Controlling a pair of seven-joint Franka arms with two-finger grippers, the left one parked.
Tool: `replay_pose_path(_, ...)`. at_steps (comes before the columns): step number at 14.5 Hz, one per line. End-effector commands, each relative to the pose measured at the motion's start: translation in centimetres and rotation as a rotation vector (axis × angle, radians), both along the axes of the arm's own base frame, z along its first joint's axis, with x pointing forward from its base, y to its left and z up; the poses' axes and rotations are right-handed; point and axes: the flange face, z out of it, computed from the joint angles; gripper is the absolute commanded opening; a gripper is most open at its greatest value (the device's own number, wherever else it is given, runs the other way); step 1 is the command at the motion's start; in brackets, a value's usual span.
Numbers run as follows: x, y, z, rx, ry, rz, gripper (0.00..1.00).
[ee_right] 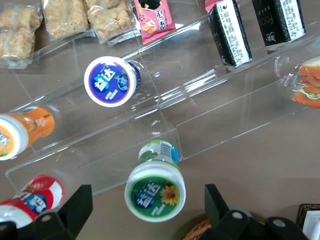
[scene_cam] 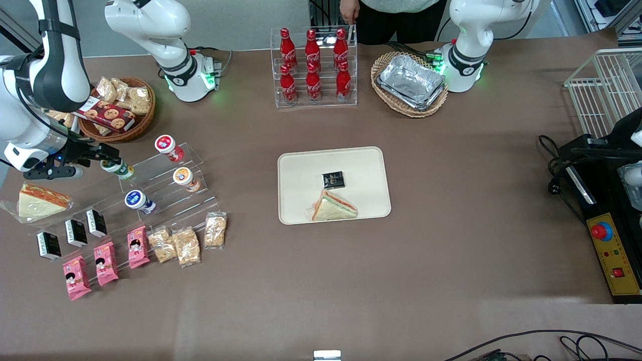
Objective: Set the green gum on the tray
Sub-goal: 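Lower the open right gripper around the green-capped gum bottle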
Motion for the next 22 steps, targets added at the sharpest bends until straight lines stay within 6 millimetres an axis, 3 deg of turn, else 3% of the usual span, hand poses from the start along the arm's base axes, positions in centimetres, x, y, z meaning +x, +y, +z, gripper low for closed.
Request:
replay_pose_path(1,0.1,-0.6,-2.0,-0.018,-0.018,0.007,1.0)
replay_pose_path(6,0.0,-0.7,-3.7,-0.012,0.012,0.015,1.0)
replay_pose_path(11,-0.8,-2.4,-3.9,-0.002,0.027,0.026,1.0)
replay_pose_path(20,-0.7,-1.0,-3.9,-0.003,0.04,0.011,0.96)
replay_pose_path(22,-0.7,-0.6,-3.8,-0.004,0.043,0.011,0.88)
